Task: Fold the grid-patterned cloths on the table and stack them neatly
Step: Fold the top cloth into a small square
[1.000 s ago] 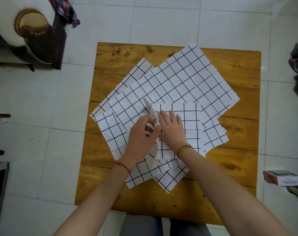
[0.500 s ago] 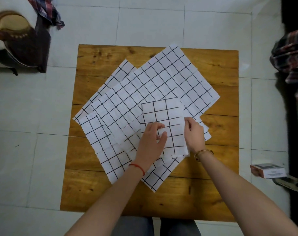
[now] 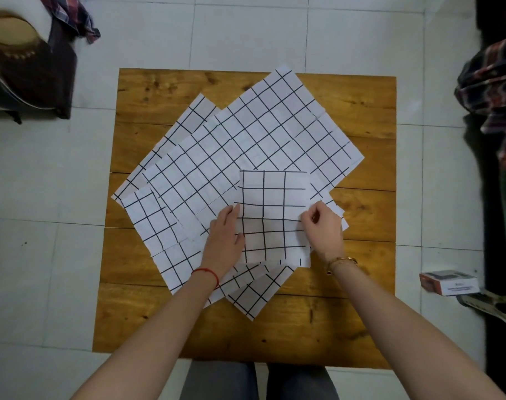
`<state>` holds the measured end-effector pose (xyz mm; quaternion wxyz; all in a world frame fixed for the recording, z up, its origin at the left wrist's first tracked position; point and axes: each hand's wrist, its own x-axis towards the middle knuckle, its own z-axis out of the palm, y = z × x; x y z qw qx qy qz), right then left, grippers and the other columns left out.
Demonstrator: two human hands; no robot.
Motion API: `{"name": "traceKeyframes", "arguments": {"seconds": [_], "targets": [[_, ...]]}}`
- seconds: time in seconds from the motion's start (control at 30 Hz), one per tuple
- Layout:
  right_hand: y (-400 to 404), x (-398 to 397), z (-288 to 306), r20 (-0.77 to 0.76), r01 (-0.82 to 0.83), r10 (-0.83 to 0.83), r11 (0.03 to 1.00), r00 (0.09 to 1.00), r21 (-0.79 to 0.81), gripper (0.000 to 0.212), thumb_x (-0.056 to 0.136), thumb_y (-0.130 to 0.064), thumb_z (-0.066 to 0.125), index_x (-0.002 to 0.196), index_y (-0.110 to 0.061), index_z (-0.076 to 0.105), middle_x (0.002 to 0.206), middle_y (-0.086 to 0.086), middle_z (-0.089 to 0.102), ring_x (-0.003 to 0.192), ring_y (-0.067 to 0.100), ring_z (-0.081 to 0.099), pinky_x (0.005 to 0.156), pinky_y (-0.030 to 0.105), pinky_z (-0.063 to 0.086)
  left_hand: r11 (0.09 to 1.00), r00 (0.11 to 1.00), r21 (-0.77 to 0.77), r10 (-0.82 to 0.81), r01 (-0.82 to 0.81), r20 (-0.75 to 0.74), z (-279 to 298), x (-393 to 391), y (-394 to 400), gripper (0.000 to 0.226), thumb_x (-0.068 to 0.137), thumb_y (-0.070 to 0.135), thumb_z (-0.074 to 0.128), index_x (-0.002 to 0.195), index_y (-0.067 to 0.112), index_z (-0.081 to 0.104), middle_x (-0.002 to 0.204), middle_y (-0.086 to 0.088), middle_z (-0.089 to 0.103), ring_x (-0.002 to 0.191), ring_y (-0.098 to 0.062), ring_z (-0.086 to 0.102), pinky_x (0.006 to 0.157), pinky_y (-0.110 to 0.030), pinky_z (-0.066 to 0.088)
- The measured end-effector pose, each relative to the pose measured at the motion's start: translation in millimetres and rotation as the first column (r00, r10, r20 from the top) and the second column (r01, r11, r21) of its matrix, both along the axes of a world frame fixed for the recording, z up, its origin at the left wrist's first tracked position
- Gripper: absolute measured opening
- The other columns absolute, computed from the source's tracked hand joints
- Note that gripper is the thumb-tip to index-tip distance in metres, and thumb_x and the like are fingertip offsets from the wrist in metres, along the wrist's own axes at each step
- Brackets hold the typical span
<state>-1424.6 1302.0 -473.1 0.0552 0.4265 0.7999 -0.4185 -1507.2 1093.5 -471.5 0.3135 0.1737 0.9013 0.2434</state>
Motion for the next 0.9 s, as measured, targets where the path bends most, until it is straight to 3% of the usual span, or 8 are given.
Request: {"name": "traceKeyframes", "arguments": {"seconds": [0.17,0.3,0.4,0.5,0.6,0.77,0.9], "targets": [[0.8,7.3,-8.1,0.133,-0.173,0.159,0.98,0.978,0.103,0.008,0.082,-0.02,0.056,0.079,-0.014,0.052,0.09,0.0,0.047,0.072,0.018,0.051,0.064,0.032,0.047,0.999,0.999,0.033,0.006,-0.005,-0.031,-3.1,-0.4,0.8,0.058,0.092,0.01,0.05,0.147,0.017,0.033,0.15,-0.002,0.028,0.129,-0.022,0.03,0.108,-0.03,0.031],[1.2,7.9,-11.4,0.152,-0.15,0.133,0.983,0.979,0.106,0.009,0.079,-0.016,0.057,0.084,-0.015,0.048,0.09,0.001,0.046,0.074,0.02,0.052,0.063,0.036,0.049,0.98,0.989,0.134,0.148,-0.144,-0.02,-3.5,-9.5,9.0,0.049,0.092,0.01,0.051,0.14,0.017,0.038,0.136,-0.002,0.042,0.123,-0.016,0.038,0.1,-0.024,0.033],[4.3,3.2,-10.0,0.076,-0.066,0.057,0.991,0.995,0.117,0.017,0.078,-0.014,0.055,0.092,-0.016,0.047,0.089,0.001,0.05,0.074,0.02,0.052,0.061,0.041,0.05,0.963,0.978,0.18,0.207,-0.202,-0.008,-3.3,-27.1,18.4,0.047,0.093,0.009,0.049,0.138,0.018,0.039,0.133,-0.001,0.044,0.122,-0.014,0.04,0.1,-0.024,0.035],[12.6,-10.1,-8.0,-0.013,0.027,-0.025,0.993,1.0,0.118,0.024,0.084,-0.017,0.055,0.107,-0.014,0.05,0.098,0.003,0.055,0.083,0.018,0.055,0.068,0.038,0.051,0.975,0.99,0.203,0.111,-0.093,-0.081,-4.6,-50.4,27.5,0.048,0.095,0.007,0.045,0.141,0.018,0.04,0.134,-0.002,0.044,0.122,-0.015,0.038,0.1,-0.021,0.029],[24.5,-25.9,-14.0,-0.073,-0.026,0.042,0.978,0.996,0.205,0.027,0.089,-0.017,0.054,0.115,-0.01,0.054,0.105,0.007,0.052,0.092,0.022,0.053,0.076,0.038,0.05,0.986,0.989,0.168,0.006,0.019,-0.148,-7.6,-76.7,37.3,0.045,0.096,0.007,0.042,0.139,0.018,0.044,0.13,-0.005,0.045,0.119,-0.018,0.04,0.097,-0.02,0.03],[41.1,-45.5,-20.2,0.0,-0.232,0.241,0.936,0.971,0.265,0.034,0.088,-0.017,0.06,0.121,-0.011,0.055,0.112,0.011,0.049,0.099,0.025,0.052,0.084,0.039,0.05,0.981,0.974,0.085,-0.161,0.176,-0.159,-11.8,-109.1,49.7,0.032,0.095,0.009,0.044,0.122,0.017,0.058,0.117,-0.006,0.046,0.102,-0.022,0.048,0.086,-0.033,0.047],[47.3,-55.4,-22.4,0.114,-0.32,0.299,0.908,0.947,0.271,0.03,0.087,-0.015,0.064,0.114,-0.009,0.053,0.115,0.012,0.047,0.098,0.025,0.052,0.082,0.038,0.052,0.974,0.967,0.012,-0.225,0.228,-0.121,-13.1,-122.5,57.9,0.022,0.093,0.012,0.049,0.111,0.012,0.061,0.111,-0.008,0.052,0.104,-0.023,0.049,0.086,-0.038,0.048]]}}
